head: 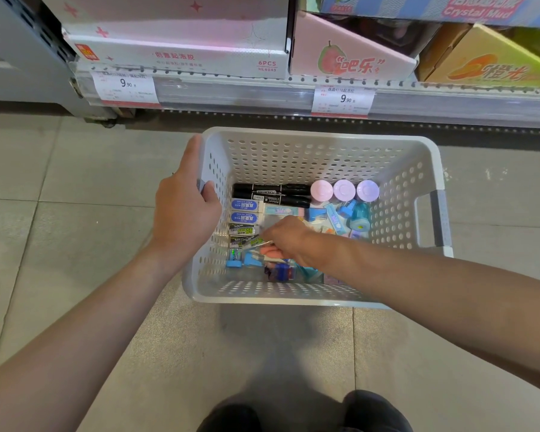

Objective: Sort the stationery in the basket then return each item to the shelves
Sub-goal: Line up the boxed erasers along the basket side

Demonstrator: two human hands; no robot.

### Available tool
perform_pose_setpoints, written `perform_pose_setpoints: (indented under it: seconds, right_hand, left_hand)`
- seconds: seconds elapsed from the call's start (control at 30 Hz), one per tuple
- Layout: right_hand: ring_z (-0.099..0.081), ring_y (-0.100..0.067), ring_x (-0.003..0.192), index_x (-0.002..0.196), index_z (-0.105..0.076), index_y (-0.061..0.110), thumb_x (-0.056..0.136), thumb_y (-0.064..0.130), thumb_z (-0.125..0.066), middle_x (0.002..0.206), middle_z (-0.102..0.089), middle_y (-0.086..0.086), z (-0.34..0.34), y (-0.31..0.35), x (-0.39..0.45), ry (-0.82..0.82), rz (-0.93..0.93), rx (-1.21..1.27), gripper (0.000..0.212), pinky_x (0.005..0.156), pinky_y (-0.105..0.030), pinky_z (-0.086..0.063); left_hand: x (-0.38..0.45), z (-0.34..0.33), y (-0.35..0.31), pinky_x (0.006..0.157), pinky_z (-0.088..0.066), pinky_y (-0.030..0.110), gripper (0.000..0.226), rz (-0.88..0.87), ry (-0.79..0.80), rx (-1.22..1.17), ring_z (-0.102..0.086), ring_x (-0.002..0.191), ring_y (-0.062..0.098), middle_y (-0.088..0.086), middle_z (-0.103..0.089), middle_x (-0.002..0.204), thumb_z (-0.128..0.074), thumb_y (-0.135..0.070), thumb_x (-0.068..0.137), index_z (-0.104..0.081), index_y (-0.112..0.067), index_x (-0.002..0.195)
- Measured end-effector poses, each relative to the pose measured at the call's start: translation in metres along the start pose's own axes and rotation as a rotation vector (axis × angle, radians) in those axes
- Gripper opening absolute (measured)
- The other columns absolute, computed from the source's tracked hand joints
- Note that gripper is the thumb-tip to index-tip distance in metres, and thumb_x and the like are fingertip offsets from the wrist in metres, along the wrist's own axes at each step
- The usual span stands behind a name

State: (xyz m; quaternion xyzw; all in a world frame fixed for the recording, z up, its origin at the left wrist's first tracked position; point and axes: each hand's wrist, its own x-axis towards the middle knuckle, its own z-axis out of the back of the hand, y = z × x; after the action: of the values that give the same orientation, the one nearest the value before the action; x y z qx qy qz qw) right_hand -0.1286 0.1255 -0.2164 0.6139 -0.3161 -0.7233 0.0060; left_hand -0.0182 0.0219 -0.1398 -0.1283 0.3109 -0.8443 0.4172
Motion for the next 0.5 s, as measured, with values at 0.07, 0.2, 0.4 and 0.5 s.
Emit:
perform_pose_setpoints:
  seconds: [0.07,0.2,0.4,0.5]
  right_hand:
    - [-0.049,-0.008,0.052,0.087,-0.056,0.007,0.092,0.01,-0.057,0.066,-0.053,-0.004,-0.004,-0.003,0.003,-0.021,-0.042,-0.028,0.006,0.037,-0.013,-0.043]
    - [-0.052,-0.008,0.047,0.08,-0.05,0.006,0.092,0.009,-0.058,0.065,-0.054,-0.005,-0.011,-0.007,0.013,-0.094,-0.142,0.106,0.014,0.048,-0.016,-0.045]
    - [-0.059,-0.007,0.036,0.101,-0.052,-0.002,0.102,0.007,-0.036,0.063,-0.055,-0.008,-0.017,0.001,0.012,-0.037,-0.276,0.286,0.019,0.031,-0.013,-0.041]
    - [-0.048,-0.006,0.023,0.07,-0.048,0.001,0.1,0.012,-0.045,0.031,-0.052,-0.004,-0.015,0.004,0.014,-0.016,-0.242,-0.043,0.032,0.034,-0.014,-0.043]
  left_hand:
    - [0.0,0.0,0.0,0.059,-0.051,0.041,0.064,0.011,0.0,-0.003,-0.054,0.059,0.017,0.014,-0.058,0.081,-0.05,-0.005,0.094,-0.023,-0.021,0.15]
    - [0.0,0.0,0.001,0.052,-0.046,0.03,0.064,0.02,0.005,-0.014,-0.05,0.055,0.014,0.01,-0.055,0.073,-0.05,-0.006,0.095,-0.023,-0.021,0.15]
    - [-0.001,0.001,0.001,0.059,-0.054,0.042,0.065,0.012,0.004,-0.007,-0.056,0.06,0.021,0.015,-0.058,0.082,-0.051,-0.006,0.094,-0.022,-0.02,0.151]
    - [-0.001,0.0,0.0,0.061,-0.053,0.045,0.065,0.013,0.003,-0.009,-0.056,0.061,0.021,0.016,-0.059,0.083,-0.051,-0.006,0.094,-0.023,-0.02,0.151]
